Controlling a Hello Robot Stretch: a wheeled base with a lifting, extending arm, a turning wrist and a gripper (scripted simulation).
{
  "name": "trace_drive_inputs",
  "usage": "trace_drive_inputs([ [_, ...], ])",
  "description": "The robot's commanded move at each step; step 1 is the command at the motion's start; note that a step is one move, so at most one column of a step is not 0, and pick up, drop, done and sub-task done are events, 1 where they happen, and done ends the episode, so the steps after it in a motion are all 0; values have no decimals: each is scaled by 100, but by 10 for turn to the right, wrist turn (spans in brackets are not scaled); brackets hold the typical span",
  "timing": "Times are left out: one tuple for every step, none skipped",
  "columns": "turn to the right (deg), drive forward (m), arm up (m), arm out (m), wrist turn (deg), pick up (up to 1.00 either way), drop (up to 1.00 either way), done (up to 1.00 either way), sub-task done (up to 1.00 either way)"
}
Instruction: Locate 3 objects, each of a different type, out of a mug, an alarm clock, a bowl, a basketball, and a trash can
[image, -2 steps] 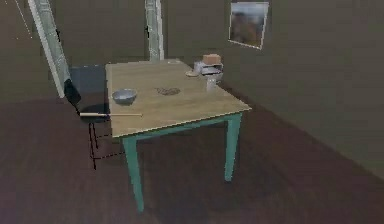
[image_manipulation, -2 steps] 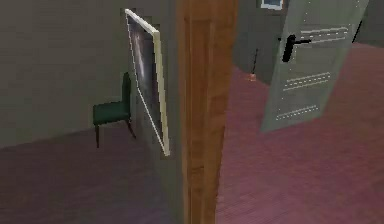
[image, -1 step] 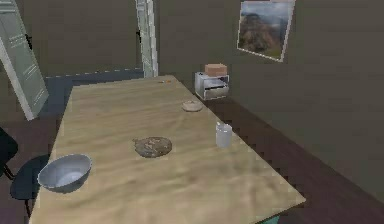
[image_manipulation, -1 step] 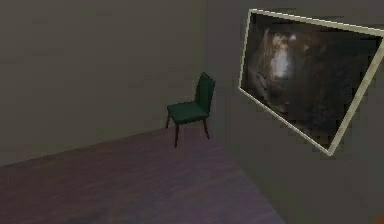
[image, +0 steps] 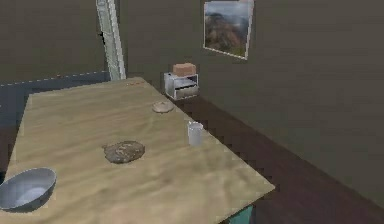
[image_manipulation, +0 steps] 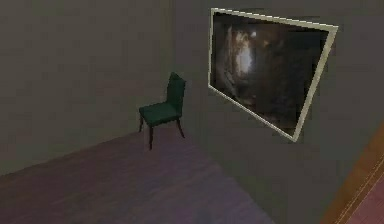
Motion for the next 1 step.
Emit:
trace_drive_inputs([
  [0, 0, 0, 0, 0, 0, 0, 100, 0],
])
